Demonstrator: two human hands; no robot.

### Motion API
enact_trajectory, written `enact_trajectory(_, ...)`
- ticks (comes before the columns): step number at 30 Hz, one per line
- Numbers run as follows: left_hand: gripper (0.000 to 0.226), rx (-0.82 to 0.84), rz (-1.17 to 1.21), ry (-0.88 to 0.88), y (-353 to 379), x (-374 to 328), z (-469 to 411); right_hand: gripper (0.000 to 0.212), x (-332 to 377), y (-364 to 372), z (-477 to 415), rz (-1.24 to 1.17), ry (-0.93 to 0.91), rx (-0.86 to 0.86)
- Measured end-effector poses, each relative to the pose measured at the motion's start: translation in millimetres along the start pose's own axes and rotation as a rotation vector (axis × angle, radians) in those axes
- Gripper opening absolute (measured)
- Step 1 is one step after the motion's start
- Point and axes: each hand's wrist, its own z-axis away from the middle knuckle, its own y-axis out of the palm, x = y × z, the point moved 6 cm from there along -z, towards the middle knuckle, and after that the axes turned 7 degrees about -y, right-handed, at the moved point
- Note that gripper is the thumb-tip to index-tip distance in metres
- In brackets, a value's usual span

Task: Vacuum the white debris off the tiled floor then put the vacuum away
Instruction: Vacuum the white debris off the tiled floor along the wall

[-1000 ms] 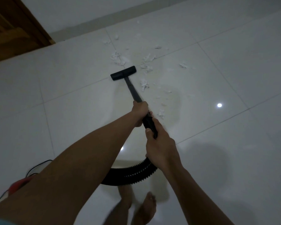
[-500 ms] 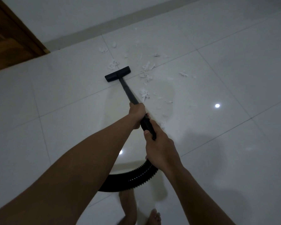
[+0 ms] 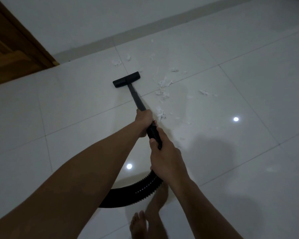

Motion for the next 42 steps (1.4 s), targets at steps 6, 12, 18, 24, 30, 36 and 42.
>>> enact_trajectory(6, 0.050, -0.027, -0.034, 0.018, -5, -45, -18, 0.050, 23, 1, -42, -0.023, 0.005, 0.034)
enact_trajectory(12, 0.036, -0.040, -0.059, 0.012, -19, -77, -36, 0.052, 42, 15, -75, -0.054, 0.018, 0.061)
enact_trajectory(18, 0.035, -0.049, -0.068, 0.016, -31, -104, -58, 0.052, 59, 25, -104, -0.054, 0.007, 0.059)
enact_trajectory(24, 0.035, -0.032, -0.097, 0.009, -38, -132, -82, 0.052, 73, 38, -135, -0.054, 0.042, 0.031)
enact_trajectory(30, 0.045, -0.004, -0.082, 0.006, -51, -161, -106, 0.051, 98, 48, -165, -0.007, 0.046, 0.022)
enact_trajectory(36, 0.054, 0.012, -0.057, 0.006, -56, -199, -124, 0.051, 123, 47, -196, 0.008, 0.038, 0.014)
enact_trajectory(42, 0.050, 0.013, -0.071, 0.021, -59, -234, -144, 0.052, 144, 48, -230, 0.025, 0.026, 0.003)
